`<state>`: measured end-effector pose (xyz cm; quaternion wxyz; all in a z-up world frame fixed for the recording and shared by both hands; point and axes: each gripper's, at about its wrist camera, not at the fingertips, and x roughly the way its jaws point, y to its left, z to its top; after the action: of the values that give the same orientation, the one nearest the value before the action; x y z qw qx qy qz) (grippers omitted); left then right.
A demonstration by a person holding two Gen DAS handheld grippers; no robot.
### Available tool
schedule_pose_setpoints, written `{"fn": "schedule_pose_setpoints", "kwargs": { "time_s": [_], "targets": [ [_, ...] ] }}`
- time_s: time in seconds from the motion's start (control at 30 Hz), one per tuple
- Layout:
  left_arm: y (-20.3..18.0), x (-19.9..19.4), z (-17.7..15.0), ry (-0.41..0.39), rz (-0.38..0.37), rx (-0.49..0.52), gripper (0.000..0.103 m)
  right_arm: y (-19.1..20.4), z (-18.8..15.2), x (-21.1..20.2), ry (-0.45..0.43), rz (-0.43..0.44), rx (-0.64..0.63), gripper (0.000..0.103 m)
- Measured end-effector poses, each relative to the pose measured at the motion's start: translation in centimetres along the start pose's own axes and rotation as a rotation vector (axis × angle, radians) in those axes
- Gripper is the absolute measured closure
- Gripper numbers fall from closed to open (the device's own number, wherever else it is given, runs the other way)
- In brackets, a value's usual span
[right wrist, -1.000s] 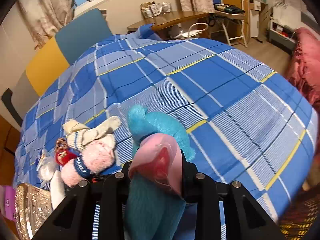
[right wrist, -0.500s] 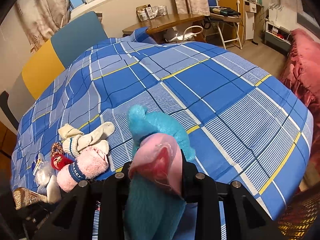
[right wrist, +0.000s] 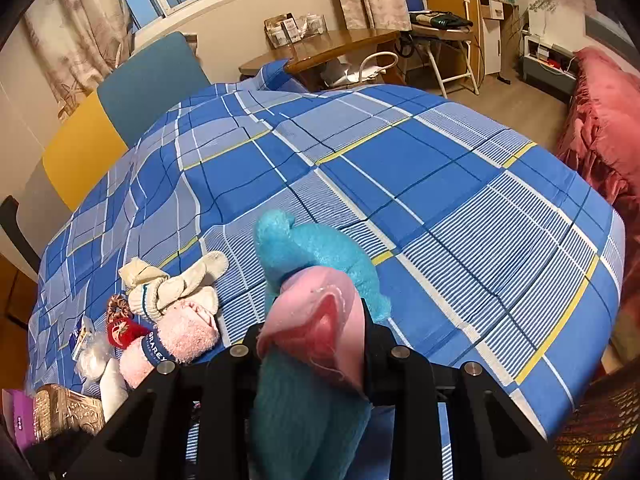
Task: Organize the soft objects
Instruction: 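Grasp the black-haired beaded doll with the left tool while the right tool holds the teal doll, then lower the black-haired doll into the gold tray and open the left tool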
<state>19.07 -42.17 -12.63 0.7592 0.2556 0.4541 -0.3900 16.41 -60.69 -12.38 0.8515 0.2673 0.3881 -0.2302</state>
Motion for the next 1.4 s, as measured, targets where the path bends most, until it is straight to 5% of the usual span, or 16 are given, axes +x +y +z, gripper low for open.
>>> {"fn": "schedule_pose_setpoints", "kwargs": {
  "time_s": [0.23,0.4,0.5,0.6,1.03,1.4],
  "targets": [
    [0.2,4.7,1.7,0.074,0.062,0.099,0.055,-0.4,0.2,0.2,0.007,0.009,0.029,0.071],
    [0.6,6.5,1.8,0.072,0.040,0.053,0.055,0.0,0.2,0.2,0.005,0.007,0.015,0.071],
    [1.3,6.3,1.6,0.071,-0.003,-0.040,0.072,0.1,0.2,0.4,0.009,0.004,0.011,0.071],
    [1.6,5.6,1.1,0.065,-0.012,-0.082,0.077,0.1,0.1,0.4,0.010,0.000,0.005,0.071],
    [5.9,-5.7,-3.0,-0.120,-0.155,-0.353,0.079,1.5,-0.5,0.8,0.011,0.035,-0.066,0.071],
    [11.9,-16.1,-7.8,-0.292,-0.219,-0.454,0.078,3.2,-1.4,0.8,-0.001,0.044,-0.140,0.071]
  ]
}}
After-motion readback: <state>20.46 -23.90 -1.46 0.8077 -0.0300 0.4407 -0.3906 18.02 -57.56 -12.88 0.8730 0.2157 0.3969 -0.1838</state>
